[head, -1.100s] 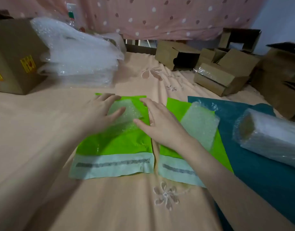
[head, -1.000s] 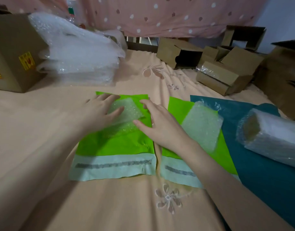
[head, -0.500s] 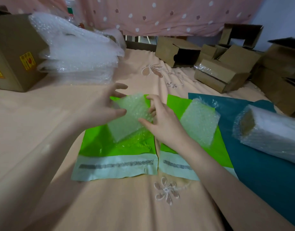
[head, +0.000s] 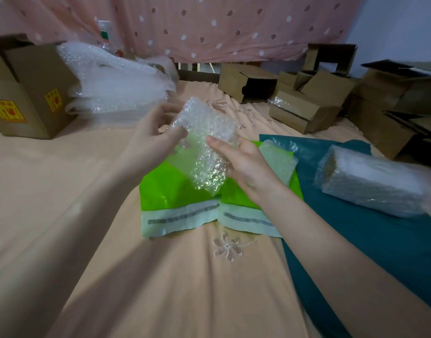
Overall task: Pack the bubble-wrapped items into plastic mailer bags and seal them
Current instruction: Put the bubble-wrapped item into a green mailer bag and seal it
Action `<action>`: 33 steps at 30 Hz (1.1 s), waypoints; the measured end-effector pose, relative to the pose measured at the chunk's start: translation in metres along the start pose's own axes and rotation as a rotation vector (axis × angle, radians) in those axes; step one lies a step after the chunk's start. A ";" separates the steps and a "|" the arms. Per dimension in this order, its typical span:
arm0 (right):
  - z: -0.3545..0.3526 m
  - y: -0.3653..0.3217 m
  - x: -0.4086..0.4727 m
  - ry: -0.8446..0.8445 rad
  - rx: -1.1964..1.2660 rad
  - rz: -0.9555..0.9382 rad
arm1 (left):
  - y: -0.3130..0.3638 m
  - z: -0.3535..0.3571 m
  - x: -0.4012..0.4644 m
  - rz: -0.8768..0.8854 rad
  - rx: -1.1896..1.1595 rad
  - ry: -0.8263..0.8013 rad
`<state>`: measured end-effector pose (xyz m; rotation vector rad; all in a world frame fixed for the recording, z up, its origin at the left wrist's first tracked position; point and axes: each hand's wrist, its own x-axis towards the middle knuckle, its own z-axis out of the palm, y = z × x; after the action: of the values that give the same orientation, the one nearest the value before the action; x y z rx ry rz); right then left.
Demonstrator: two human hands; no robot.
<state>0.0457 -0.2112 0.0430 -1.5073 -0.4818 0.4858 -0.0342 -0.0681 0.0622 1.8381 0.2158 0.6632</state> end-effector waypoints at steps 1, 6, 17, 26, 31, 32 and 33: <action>-0.001 -0.001 -0.004 0.006 0.045 -0.007 | 0.002 0.003 -0.003 0.007 0.007 0.000; -0.004 -0.006 -0.019 0.059 0.103 -0.062 | 0.002 0.011 -0.013 -0.026 0.035 -0.032; -0.028 0.010 -0.037 0.100 -0.028 -0.019 | -0.039 0.016 -0.030 -0.018 0.598 -0.269; -0.027 0.033 -0.034 0.167 -0.155 0.030 | -0.058 0.030 -0.036 0.055 0.955 -0.345; -0.028 0.033 -0.030 0.144 -0.156 0.040 | -0.060 0.024 -0.032 0.098 1.027 -0.362; -0.028 0.033 -0.029 0.138 -0.160 0.045 | -0.060 0.023 -0.032 0.104 1.014 -0.385; -0.028 0.033 -0.029 0.139 -0.164 0.049 | -0.059 0.021 -0.032 0.109 1.012 -0.401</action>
<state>0.0384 -0.2504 0.0095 -1.7014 -0.3832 0.3835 -0.0388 -0.0778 -0.0074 2.9220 0.1978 0.2251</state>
